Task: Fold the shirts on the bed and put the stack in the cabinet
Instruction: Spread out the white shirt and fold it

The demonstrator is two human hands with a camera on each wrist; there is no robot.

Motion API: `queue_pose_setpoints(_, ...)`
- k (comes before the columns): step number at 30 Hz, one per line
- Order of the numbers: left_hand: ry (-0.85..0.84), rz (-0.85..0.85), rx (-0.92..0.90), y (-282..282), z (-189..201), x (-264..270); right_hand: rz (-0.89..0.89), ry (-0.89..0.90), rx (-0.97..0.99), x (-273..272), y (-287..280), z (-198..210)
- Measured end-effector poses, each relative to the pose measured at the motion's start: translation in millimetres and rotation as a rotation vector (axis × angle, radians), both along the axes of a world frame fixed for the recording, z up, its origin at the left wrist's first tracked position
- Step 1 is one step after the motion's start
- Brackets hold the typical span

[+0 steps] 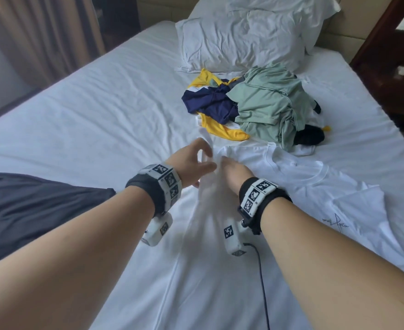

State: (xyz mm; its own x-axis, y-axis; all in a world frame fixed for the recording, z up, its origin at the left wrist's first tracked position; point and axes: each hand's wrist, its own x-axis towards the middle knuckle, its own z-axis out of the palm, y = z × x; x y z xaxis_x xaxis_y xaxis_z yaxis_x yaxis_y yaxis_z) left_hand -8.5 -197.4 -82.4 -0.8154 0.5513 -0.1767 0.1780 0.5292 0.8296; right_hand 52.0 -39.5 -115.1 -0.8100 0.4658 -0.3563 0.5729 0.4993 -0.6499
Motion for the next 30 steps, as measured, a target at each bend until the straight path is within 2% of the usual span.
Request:
queue_pose_setpoints(2, 0.105, -0.099, -0.069, 9, 7, 6, -0.214, 0.094, -0.132, 11, 13, 6)
queue_pose_setpoints(4, 0.118, -0.047, -0.066, 13, 2, 7, -0.337, 0.167, -0.236, 21, 20, 7)
queue_pose_setpoints(9, 0.07, -0.151, -0.379, 15, -34, 12, -0.357, 0.238, -0.296, 31, 22, -4)
queue_pose_setpoints(12, 0.042, -0.176, -0.403, 16, -47, 11, -0.307, 0.219, -0.118, 36, 21, 4)
queue_pose_setpoints(15, 0.019, -0.215, -0.457, 21, -53, 8, -0.159, 0.159, 0.085, 36, 22, -2)
queue_pose_setpoints(18, -0.031, -0.212, -0.472, 23, -55, 4, -0.05, 0.016, 0.242, 34, 23, -6)
queue_pose_setpoints(21, -0.034, -0.208, -0.494, 24, -58, 3, -0.166, -0.152, 0.449, 36, 33, 1)
queue_pose_setpoints(23, -0.033, -0.226, -0.502, 25, -60, 3, -0.214, -0.128, 0.562, 39, 40, 6)
queue_pose_setpoints(25, -0.074, -0.227, -0.488, 25, -61, 3, -0.075, 0.033, 0.616, 38, 39, 7)
queue_pose_setpoints(27, -0.095, -0.234, -0.491, 24, -60, 5, 0.202, 0.074, 0.606, 32, 32, 7)
queue_pose_setpoints(29, -0.103, -0.238, -0.499, 23, -59, 5, 0.378, -0.103, 0.609, 27, 25, 2)
queue_pose_setpoints(30, -0.11, -0.237, -0.497, 23, -60, 4, 0.393, -0.219, 0.606, 28, 25, -2)
